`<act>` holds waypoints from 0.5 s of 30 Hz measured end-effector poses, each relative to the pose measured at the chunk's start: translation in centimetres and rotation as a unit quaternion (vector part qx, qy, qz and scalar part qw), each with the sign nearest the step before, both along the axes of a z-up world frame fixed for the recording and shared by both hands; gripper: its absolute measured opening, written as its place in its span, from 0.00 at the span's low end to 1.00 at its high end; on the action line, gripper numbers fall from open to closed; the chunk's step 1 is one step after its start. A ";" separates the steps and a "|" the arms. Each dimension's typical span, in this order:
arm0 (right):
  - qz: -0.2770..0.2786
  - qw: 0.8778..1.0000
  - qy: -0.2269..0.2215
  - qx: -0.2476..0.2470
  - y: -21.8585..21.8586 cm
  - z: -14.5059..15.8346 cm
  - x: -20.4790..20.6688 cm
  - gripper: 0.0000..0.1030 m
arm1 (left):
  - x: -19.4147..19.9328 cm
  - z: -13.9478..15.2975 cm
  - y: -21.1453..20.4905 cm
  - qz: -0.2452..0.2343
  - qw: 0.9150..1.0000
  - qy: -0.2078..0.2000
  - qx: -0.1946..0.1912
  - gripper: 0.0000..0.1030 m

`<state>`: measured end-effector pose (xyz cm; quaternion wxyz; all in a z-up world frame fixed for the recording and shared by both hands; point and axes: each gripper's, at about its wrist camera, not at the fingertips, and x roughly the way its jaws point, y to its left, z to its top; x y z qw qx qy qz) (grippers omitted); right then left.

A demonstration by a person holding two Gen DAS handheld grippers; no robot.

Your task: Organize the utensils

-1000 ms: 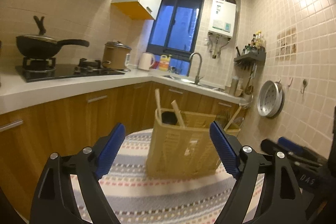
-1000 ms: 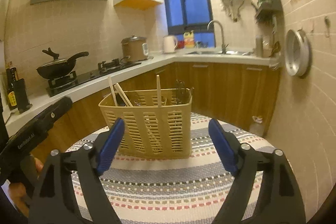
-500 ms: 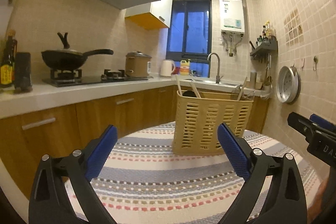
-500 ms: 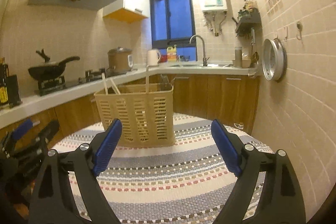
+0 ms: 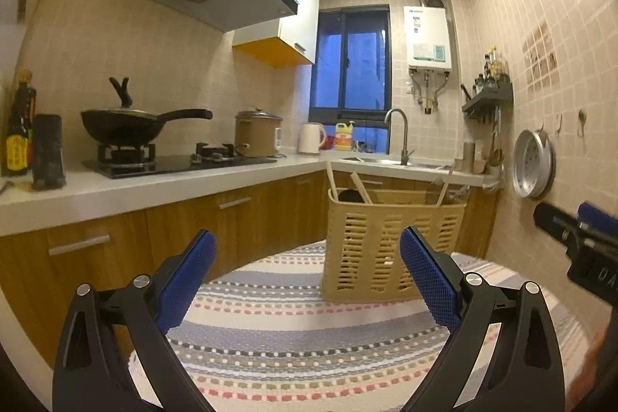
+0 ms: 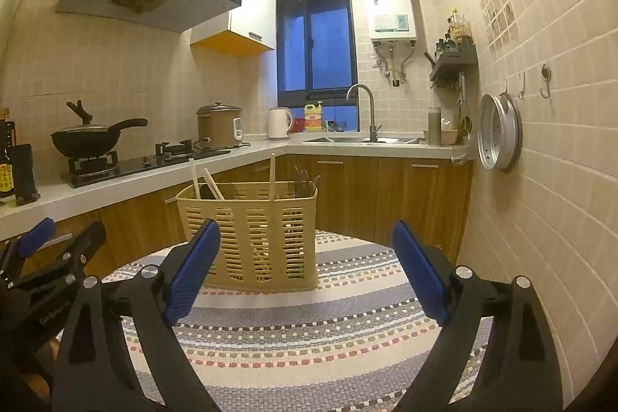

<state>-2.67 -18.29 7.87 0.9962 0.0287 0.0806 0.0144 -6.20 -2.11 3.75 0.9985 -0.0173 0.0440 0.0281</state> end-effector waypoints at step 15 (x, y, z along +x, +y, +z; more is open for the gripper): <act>-0.021 0.999 -0.032 -0.006 0.3 -1.0 0.6 0.84 | 0.5 -0.9 -0.7 0.017 1.000 -0.017 0.013 0.91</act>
